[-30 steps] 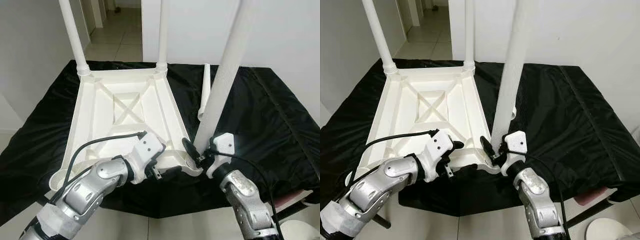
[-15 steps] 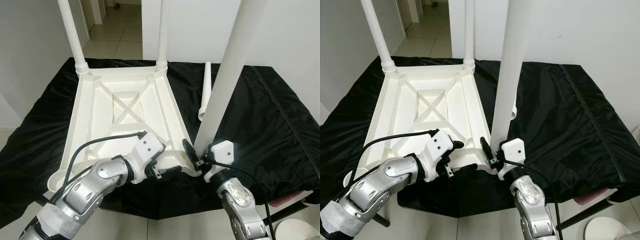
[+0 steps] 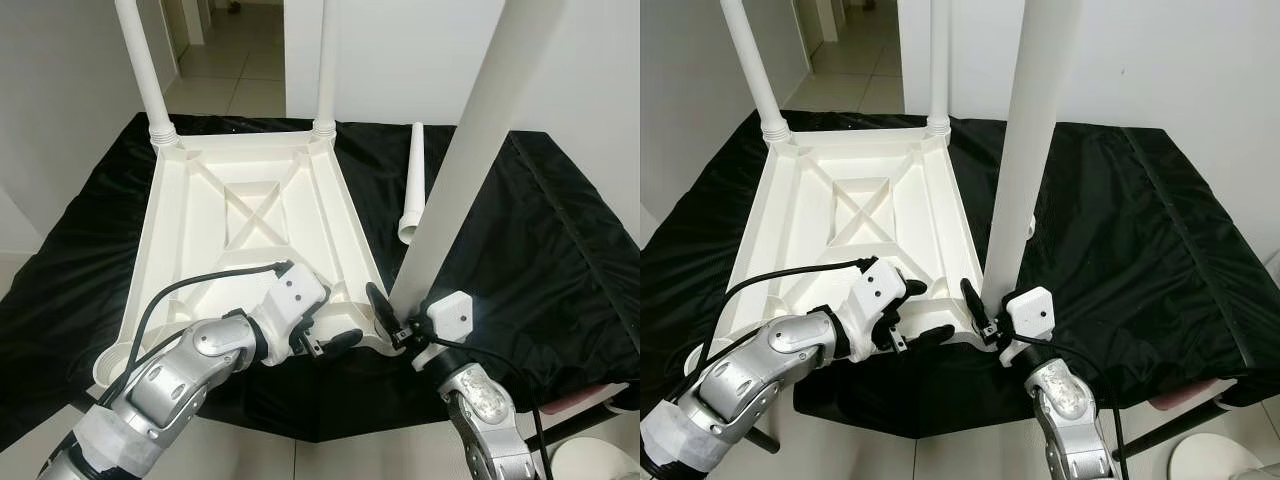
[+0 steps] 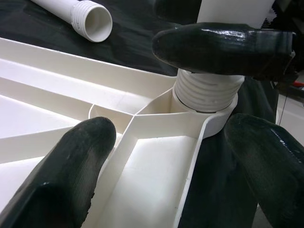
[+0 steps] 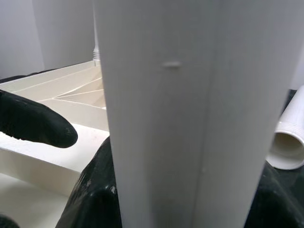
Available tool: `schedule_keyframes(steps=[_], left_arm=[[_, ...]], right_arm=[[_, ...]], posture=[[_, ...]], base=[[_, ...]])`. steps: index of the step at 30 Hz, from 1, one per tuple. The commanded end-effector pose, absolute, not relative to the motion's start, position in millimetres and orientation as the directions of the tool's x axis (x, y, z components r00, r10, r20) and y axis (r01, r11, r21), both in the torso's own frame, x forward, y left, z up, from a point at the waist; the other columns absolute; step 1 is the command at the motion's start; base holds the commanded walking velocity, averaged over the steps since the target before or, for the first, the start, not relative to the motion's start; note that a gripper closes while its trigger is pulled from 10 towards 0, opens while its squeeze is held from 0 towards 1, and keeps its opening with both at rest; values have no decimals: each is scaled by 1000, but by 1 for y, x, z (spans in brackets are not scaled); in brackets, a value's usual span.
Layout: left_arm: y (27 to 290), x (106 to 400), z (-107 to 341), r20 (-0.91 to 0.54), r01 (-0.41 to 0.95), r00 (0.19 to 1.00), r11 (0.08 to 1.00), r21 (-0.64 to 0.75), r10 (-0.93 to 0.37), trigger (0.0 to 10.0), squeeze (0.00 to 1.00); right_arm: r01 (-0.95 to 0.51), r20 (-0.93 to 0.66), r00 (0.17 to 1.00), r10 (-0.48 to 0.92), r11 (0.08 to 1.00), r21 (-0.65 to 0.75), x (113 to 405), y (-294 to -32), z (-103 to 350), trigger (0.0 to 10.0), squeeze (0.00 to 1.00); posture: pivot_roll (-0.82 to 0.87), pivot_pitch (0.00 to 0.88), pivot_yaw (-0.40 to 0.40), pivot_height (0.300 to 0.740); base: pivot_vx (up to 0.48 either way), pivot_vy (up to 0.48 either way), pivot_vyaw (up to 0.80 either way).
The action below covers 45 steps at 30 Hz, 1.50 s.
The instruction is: Building children table
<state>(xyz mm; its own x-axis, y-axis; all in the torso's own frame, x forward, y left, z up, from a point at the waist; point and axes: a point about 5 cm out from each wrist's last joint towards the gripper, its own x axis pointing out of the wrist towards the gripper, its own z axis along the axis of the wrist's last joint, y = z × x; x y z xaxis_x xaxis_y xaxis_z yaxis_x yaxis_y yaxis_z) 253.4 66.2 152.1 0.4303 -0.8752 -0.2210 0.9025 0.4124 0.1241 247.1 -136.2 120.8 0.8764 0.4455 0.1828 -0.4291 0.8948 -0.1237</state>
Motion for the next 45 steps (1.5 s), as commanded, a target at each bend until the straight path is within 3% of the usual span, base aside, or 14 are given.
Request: schedule_keyframes(steps=[1, 6, 28, 36, 40, 45], left_arm=[[64, 248, 151, -247, 952, 305, 286, 111, -920, 10000, 0], [64, 249, 152, -248, 951, 308, 287, 119, -918, 10000, 0], [65, 250, 152, -249, 949, 312, 288, 131, -917, 10000, 0], [65, 249, 153, -248, 948, 314, 289, 134, -917, 10000, 0], [65, 249, 152, -248, 947, 316, 291, 133, -916, 10000, 0], [66, 249, 153, -247, 947, 317, 292, 135, -916, 10000, 0]], right_arm=[[-441, 0, 897, 443, 894, -73, 243, -141, 89, 10000, 0], [-494, -86, 866, 493, 869, 7, 246, -140, 84, 10000, 0], [-542, -211, 821, 531, 840, 4, 250, -142, 81, 10000, 0], [-413, -112, 906, 408, 910, -33, 254, -140, 88, 10000, 0], [-210, -30, 977, 212, 975, 69, 261, -134, 98, 10000, 0], [-121, -4, 992, 122, 986, 115, 265, -130, 104, 10000, 0]], posture=[[22, 49, 17, 740], [23, 40, 17, 740], [25, 33, 15, 740], [28, 33, 12, 740], [30, 37, 10, 740], [31, 38, 8, 740]], base=[[0, 0, 0], [0, 0, 0], [0, 0, 0], [0, 0, 0], [0, 0, 0], [0, 0, 0]])
